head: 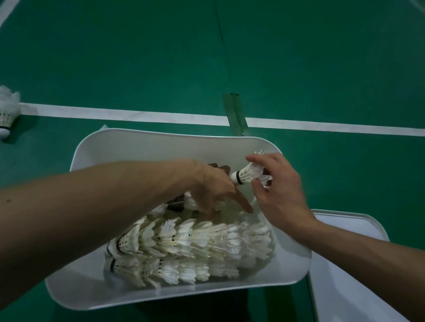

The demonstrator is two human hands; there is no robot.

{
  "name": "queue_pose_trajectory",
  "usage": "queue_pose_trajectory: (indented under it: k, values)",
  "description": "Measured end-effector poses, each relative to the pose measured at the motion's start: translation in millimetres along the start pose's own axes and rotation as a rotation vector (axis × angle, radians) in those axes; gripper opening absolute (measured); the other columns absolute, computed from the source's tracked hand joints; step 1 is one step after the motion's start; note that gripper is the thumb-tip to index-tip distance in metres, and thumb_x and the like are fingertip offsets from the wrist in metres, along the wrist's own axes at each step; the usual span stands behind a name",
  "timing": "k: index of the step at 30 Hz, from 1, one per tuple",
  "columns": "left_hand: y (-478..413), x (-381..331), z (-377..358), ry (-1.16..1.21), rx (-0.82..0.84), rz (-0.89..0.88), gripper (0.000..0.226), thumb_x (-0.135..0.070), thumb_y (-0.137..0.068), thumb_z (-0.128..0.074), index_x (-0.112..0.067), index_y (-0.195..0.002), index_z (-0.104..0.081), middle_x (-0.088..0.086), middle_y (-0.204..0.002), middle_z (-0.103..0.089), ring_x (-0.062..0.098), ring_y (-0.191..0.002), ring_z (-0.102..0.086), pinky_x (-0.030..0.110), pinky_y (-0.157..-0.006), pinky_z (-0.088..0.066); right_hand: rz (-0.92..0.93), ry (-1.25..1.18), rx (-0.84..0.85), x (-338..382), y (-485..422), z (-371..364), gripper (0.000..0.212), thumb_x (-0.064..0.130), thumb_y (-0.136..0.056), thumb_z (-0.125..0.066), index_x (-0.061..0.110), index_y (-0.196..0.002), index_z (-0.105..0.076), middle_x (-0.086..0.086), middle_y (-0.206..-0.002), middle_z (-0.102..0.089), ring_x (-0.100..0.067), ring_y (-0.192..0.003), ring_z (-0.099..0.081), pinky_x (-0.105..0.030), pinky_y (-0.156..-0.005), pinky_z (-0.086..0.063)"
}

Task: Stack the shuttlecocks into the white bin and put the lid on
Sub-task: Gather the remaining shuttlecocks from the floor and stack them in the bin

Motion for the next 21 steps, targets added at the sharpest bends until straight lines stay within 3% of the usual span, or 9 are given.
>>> queue_pose_trajectory:
  k: [2, 8, 11, 15, 21]
  values:
    - [-0.2, 2.0, -0.5, 0.078, -0.055, 0.014, 0.075, -0.035, -0.081, -0.072, -0.045, -0.142, -0.030, -0.003, -0.137, -0.047, 0.011, -0.107, -0.043, 0.029, -0.094, -0.035, 0.001, -0.004, -0.008, 1.3, -0.2, 1.5, 0.043, -0.003, -0.084, -0.062, 0.017, -0.122, -0.063, 0.006, -0.111, -0.050, -0.007, -0.099, -0.050, -0.013, -0.090, -0.040]
    - [12.8, 9.2, -3.2, 0.252, -0.223, 0.045, 0.075, -0.043, -0.076, -0.075, -0.038, -0.140, -0.037, -0.008, -0.144, -0.040, 0.012, -0.126, -0.037, 0.031, -0.105, -0.027, -0.033, -0.032, -0.058, 8.4, -1.7, 6.1, 0.045, -0.004, -0.084, -0.061, 0.018, -0.123, -0.061, 0.007, -0.109, -0.048, -0.007, -0.098, -0.048, -0.014, -0.088, -0.038]
    - [21.4, 11.8, -1.4, 0.284, -0.300, 0.047, 0.065, -0.035, -0.081, -0.072, -0.038, -0.139, -0.041, -0.007, -0.144, -0.043, 0.014, -0.127, -0.041, 0.037, -0.109, -0.031, -0.038, -0.034, -0.086, 11.3, -2.5, 8.2, 0.044, -0.002, -0.085, -0.061, 0.018, -0.123, -0.061, 0.006, -0.108, -0.048, -0.006, -0.095, -0.048, -0.010, -0.085, -0.036]
    - [28.5, 16.0, -3.5, 0.304, -0.378, 0.076, 0.052, -0.032, -0.089, -0.063, -0.036, -0.137, -0.044, 0.002, -0.140, -0.049, 0.020, -0.116, -0.053, 0.041, -0.102, -0.040, -0.078, -0.045, -0.097, 9.7, -2.0, 10.6, 0.042, 0.003, -0.088, -0.062, 0.021, -0.125, -0.059, 0.004, -0.109, -0.048, -0.006, -0.094, -0.047, 0.004, -0.074, -0.033]
    - [36.6, 23.2, -1.7, 0.282, -0.447, 0.120, 0.061, -0.035, -0.088, -0.064, -0.036, -0.142, -0.035, 0.008, -0.135, -0.053, 0.024, -0.110, -0.053, 0.035, -0.093, -0.042, -0.127, -0.093, -0.147, 10.5, -5.2, 16.7, 0.039, 0.004, -0.089, -0.062, 0.021, -0.124, -0.060, 0.004, -0.111, -0.047, -0.007, -0.097, -0.047, 0.010, -0.073, -0.030]
Point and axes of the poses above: each hand's wrist, its own y-axis away from the middle knuckle, its own z-axis out of the back of the hand, x = y × z, the point moved 3 cm from there along -y, towards the middle knuckle
